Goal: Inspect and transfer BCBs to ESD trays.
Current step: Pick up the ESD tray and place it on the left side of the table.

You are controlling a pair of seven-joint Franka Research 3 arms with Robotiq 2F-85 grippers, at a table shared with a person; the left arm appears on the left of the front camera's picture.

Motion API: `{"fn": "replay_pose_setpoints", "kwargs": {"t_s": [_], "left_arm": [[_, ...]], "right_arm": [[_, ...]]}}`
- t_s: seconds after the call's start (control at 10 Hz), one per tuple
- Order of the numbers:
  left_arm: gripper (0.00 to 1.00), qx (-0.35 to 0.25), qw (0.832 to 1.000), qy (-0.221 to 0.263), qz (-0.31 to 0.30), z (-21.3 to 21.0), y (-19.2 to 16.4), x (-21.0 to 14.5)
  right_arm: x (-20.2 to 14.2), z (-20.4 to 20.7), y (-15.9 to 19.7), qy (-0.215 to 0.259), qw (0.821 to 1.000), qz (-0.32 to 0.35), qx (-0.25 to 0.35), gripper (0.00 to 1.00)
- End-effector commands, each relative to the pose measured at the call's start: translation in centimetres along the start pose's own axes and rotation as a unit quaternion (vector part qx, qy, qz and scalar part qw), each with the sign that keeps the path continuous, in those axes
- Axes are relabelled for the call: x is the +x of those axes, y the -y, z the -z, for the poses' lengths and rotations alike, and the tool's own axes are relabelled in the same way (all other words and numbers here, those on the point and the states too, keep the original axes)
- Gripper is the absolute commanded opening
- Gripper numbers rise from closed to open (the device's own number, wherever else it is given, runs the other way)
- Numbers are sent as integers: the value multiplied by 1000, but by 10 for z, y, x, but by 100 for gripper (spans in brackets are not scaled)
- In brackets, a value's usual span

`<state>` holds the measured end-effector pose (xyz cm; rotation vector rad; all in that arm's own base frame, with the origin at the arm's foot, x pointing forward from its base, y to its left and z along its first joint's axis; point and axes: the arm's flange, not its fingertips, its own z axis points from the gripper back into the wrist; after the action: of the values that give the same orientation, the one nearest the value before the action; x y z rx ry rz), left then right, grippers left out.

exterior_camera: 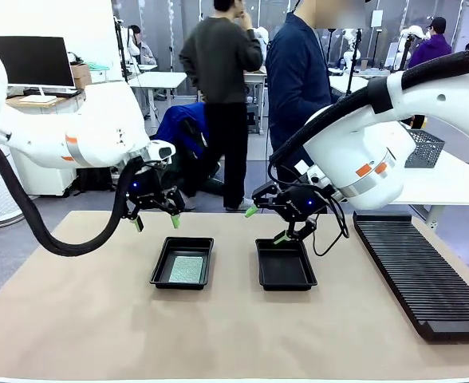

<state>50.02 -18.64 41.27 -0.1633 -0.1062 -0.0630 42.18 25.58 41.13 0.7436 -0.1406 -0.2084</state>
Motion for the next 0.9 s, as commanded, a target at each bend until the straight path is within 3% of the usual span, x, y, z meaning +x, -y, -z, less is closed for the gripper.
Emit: {"fn": "replay_pose_setpoints", "kwargs": {"t_s": [0.0, 0.8], "left_arm": [[100, 26, 999, 10, -22, 19, 4, 2], [100, 92, 995, 33, -34, 74, 5, 2]], "right_arm": [[-2, 1, -2, -2, 1000, 1, -2, 100], [-2, 1, -2, -2, 1000, 1, -2, 100]]}}
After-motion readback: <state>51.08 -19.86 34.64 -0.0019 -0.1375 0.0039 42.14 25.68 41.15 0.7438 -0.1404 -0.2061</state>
